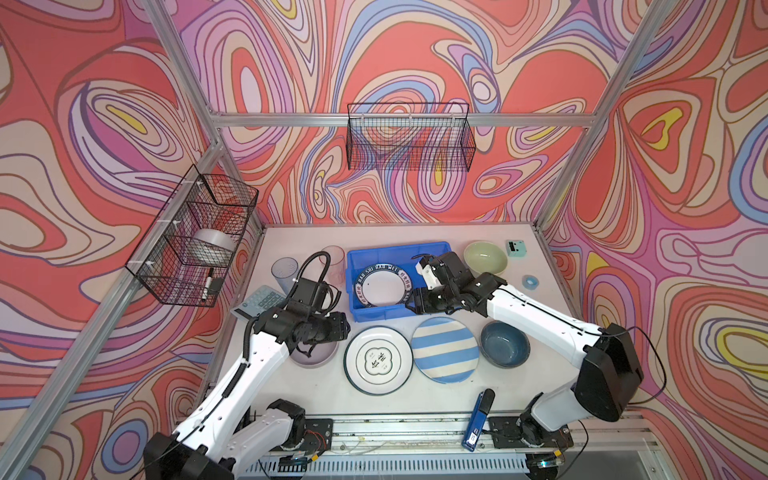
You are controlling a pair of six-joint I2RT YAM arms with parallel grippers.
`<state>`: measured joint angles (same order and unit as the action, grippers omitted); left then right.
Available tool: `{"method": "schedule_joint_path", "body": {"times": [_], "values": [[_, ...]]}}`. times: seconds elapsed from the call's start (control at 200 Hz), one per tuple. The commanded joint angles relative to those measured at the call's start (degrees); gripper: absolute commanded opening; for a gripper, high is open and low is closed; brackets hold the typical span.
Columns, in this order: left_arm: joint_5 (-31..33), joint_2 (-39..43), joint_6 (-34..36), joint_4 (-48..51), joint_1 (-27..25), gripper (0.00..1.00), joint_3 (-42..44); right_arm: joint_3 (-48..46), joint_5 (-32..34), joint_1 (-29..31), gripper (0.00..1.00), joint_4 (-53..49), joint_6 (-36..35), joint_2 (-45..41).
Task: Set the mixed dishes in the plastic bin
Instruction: 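Move both grippers down to the white teal-rimmed plate's edges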
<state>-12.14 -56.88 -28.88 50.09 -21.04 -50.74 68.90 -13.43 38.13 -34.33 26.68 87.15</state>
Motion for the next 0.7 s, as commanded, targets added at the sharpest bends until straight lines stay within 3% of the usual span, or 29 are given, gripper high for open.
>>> {"method": "schedule_joint_path", "body": {"times": [0.0, 0.175, 0.376, 0.696], "values": [[0.3, 2.8, -3.4, 3.2, -2.0, 0.57, 2.6, -2.7, -1.5, 0.5, 0.59, 2.5, 0.6, -3.3], [1.0, 6.4, -7.9, 1.9, -6.2, 0.50, 6.6, -5.7, -3.5, 1.2, 0.53, 4.0, 1.7, -4.0], [3.5, 5.3, -12.1, 0.0, -11.5, 0.47, 8.9, -9.7, -5.0, 1.9, 0.48, 7.2, 4.1, -3.4], [3.4, 4.5, -15.2, -4.2, -13.8, 0.40, 14.2, -16.3, -6.5, 3.0, 0.45, 11.6, 7.1, -2.5]]}}
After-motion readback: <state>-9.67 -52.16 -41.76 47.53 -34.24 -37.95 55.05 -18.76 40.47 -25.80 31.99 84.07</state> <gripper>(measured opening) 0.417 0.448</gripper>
